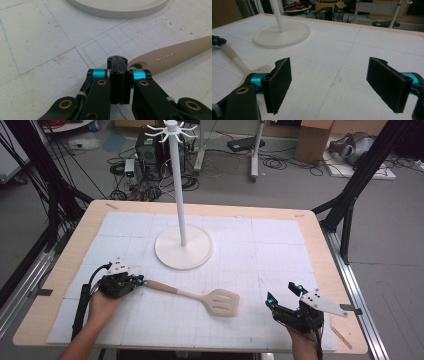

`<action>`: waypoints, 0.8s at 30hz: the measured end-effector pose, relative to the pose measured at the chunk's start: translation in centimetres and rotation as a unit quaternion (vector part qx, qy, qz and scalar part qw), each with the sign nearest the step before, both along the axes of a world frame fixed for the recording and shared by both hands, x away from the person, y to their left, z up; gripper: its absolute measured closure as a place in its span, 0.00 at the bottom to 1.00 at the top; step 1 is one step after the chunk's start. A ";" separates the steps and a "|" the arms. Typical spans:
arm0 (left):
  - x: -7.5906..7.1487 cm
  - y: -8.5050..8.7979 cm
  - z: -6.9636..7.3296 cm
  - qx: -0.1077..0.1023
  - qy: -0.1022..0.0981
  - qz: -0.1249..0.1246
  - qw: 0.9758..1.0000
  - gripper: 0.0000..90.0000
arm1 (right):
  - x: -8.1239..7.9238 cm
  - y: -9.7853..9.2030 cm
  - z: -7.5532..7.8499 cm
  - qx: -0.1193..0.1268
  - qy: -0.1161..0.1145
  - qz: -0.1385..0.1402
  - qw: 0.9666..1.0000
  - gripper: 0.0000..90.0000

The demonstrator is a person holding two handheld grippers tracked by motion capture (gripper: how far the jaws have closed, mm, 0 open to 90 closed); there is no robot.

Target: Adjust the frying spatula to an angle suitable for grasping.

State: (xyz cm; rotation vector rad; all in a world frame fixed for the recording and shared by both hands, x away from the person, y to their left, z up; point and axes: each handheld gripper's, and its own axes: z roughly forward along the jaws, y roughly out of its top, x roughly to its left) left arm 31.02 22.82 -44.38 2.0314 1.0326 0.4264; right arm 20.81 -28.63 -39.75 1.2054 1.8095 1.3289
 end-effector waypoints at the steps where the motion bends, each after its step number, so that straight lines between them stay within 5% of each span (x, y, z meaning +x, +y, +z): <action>1: -0.2 -0.4 0.0 -0.005 0.001 -0.005 1.000 0.99 | 0.0 0.0 0.0 0.000 0.000 0.000 1.000 0.21; 19: -1.1 -5.9 -0.1 -0.022 0.004 -0.047 0.999 0.99 | 0.0 -0.4 -0.1 0.001 0.005 -0.005 1.000 0.21; 22: -0.9 -5.8 -0.1 -0.032 0.005 -0.037 0.999 0.90 | 0.0 -0.5 -0.1 0.007 0.005 -0.006 1.000 0.21; 24: -0.8 -5.2 0.0 -0.044 0.006 -0.027 0.999 0.73 | 0.0 -0.5 -0.2 0.006 0.003 -0.006 1.000 0.21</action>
